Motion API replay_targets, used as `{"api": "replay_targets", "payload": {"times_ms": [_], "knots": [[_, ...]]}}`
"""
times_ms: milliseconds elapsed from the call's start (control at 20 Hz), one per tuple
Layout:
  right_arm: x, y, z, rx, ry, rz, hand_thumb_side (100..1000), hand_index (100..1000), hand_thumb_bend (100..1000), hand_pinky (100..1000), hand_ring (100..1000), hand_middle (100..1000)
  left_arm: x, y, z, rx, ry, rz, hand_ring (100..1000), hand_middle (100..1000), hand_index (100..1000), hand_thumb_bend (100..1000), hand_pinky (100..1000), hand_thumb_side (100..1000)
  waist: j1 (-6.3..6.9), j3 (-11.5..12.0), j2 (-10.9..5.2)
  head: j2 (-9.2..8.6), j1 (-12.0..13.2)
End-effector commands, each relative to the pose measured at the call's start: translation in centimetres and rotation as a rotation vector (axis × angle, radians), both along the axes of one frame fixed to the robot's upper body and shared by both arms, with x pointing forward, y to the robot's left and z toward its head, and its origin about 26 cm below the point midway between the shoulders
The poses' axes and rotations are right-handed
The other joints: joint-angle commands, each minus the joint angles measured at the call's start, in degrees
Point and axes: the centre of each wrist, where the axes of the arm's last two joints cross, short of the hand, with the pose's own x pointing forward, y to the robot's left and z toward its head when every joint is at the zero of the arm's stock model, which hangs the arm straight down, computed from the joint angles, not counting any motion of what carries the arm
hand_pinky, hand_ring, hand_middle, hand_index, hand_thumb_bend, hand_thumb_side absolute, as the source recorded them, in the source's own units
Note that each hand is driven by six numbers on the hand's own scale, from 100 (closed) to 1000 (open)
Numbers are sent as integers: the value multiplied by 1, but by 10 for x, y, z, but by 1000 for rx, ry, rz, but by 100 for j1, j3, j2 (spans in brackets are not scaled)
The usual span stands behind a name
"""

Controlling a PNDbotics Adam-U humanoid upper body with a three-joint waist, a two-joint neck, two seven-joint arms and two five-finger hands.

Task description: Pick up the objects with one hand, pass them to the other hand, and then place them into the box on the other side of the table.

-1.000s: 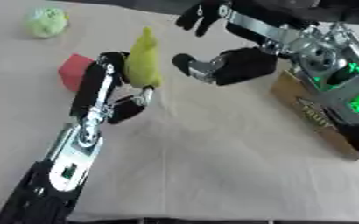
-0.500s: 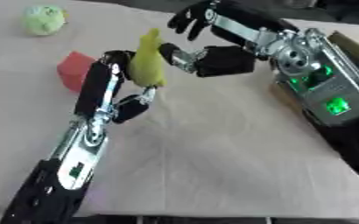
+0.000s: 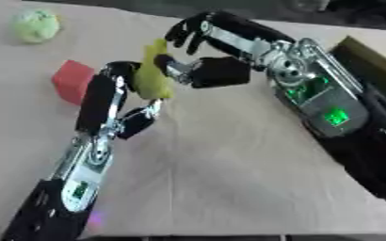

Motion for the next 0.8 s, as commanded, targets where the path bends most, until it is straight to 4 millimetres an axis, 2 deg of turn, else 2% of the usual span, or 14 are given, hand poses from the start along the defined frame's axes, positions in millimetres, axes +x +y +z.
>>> {"api": "replay_targets", "payload": {"times_ms": [50, 200, 500, 800], "knots": [[0, 0, 3, 2, -4, -12, 810, 865, 266, 915, 749, 763, 1, -4, 8, -17, -39, 8, 395, 381, 485, 102, 356, 100, 28, -18, -119, -80, -75], [2, 3, 0, -1, 3, -23, 814, 866, 267, 915, 750, 764, 1, -6, 11, -22, -59, 10, 395, 381, 485, 106, 355, 100, 42, -22, -121, -46, -32], [6, 6, -6, -18, 1, -55, 834, 876, 277, 912, 759, 775, -2, -6, 18, -26, -121, 46, 386, 372, 484, 196, 337, 100, 39, -17, -125, 0, 20], [8, 9, -11, -38, 22, -51, 860, 883, 274, 915, 765, 781, -4, -8, 22, -15, -171, 87, 383, 370, 489, 215, 333, 100, 26, -20, -122, 57, 69]]}}
